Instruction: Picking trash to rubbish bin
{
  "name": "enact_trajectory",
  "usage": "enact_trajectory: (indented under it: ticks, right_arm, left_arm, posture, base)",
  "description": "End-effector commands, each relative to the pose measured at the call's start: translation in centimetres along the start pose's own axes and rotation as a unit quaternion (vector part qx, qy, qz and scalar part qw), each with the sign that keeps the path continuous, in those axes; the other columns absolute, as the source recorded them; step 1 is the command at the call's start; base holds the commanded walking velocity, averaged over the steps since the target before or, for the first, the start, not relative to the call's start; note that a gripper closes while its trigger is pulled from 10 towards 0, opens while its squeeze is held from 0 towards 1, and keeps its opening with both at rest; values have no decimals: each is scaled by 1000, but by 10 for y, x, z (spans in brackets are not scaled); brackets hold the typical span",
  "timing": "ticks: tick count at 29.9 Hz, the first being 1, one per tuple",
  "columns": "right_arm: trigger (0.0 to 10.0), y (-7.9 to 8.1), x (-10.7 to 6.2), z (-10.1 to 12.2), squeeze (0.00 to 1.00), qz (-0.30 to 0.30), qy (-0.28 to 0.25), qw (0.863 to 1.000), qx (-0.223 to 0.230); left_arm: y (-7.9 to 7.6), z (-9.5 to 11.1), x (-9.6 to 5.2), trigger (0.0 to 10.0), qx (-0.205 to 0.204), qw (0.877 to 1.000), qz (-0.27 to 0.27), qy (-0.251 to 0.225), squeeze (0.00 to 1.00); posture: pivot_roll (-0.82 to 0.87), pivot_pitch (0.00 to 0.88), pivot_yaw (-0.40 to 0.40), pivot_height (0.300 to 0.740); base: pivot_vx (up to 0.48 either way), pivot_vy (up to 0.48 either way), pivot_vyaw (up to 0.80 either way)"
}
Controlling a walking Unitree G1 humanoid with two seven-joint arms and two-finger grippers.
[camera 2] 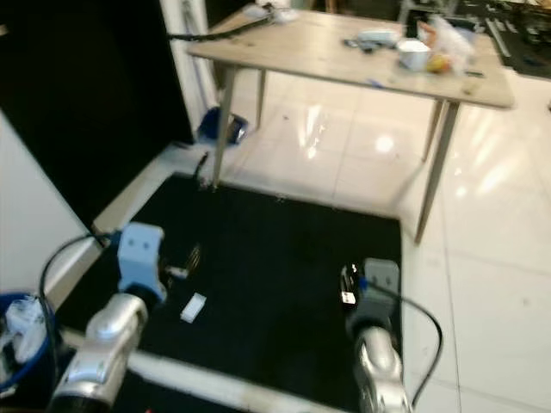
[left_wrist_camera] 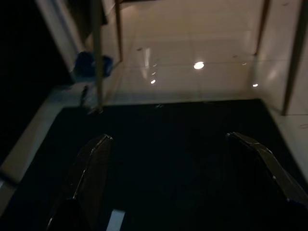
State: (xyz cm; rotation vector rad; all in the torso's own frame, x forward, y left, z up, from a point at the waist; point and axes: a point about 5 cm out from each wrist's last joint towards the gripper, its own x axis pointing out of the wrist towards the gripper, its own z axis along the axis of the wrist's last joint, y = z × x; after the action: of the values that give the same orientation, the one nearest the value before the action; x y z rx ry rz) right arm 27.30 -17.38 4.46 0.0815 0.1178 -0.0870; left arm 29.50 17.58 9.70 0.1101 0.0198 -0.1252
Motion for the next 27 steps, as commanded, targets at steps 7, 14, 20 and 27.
enact_trajectory:
  ticks: [7, 14, 20, 27]
  right_arm:
    - [10000, 1, -2, -5, 0, 2, 16, 1000, 2]
    - [10000, 4, -1, -6, 0, 15, 19, 1000, -14]
    - [10000, 10, -3, -8, 0, 32, 19, 999, -12]
    - [10000, 9, -3, -9, 0, 31, 22, 999, -12]
  left_arm:
    - [1, -8, -6, 10000, -3, 1000, 5, 12, 0]
    - [3, -8, -6, 10000, -4, 1000, 9, 11, 0]
    - [1, -6, -6, 10000, -3, 1000, 0, 3, 0]
    - [-2, -5, -6, 10000, -4, 1000, -8, -2, 0]
  posture:
    - [-54, 94, 6, 740]
    - [-52, 88, -1, 740]
    - [-50, 75, 1, 740]
    - [-55, 73, 7, 740]
  base:
    - [0, 0, -800]
    - [0, 0, -571]
    - [0, 0, 0]
    - [122, 0, 0]
